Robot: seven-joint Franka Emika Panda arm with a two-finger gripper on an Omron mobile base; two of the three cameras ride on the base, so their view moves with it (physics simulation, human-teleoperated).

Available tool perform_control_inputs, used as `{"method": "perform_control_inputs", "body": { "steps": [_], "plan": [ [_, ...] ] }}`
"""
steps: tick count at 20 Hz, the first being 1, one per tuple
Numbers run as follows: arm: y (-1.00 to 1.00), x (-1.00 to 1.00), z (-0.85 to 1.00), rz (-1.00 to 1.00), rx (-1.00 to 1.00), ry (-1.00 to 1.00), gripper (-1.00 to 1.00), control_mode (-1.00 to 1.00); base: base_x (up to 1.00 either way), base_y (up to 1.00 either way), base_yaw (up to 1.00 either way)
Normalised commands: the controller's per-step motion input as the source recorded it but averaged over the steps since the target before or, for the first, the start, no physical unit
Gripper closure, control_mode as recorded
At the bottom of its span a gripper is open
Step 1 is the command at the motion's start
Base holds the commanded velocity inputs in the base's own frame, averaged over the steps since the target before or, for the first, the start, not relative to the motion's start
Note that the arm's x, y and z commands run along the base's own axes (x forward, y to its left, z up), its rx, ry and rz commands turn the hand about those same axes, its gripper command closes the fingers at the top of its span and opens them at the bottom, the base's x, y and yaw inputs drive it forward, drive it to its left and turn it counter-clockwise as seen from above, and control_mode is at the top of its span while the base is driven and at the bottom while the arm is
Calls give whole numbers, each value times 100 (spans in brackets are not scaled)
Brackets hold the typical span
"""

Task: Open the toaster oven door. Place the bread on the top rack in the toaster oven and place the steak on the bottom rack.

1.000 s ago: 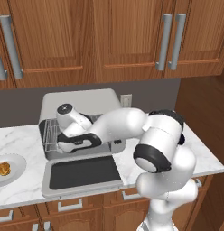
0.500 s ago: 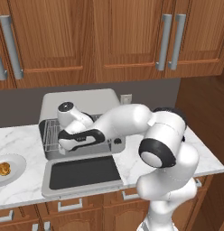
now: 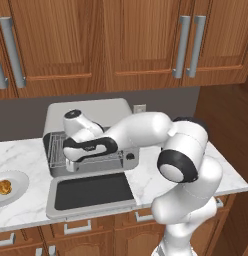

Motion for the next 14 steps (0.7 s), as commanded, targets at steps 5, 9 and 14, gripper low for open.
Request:
{"method": "perform_control_inputs", "body": {
  "steps": [5,9,14],
  "plan": [
    [22,-78,-21,-3,0,15,-100,-100,0,0,0],
    [22,-79,-23,-6,0,10,-100,-100,0,0,0],
    [25,-77,-30,-8,0,4,-100,-100,0,0,0]
  ]
}}
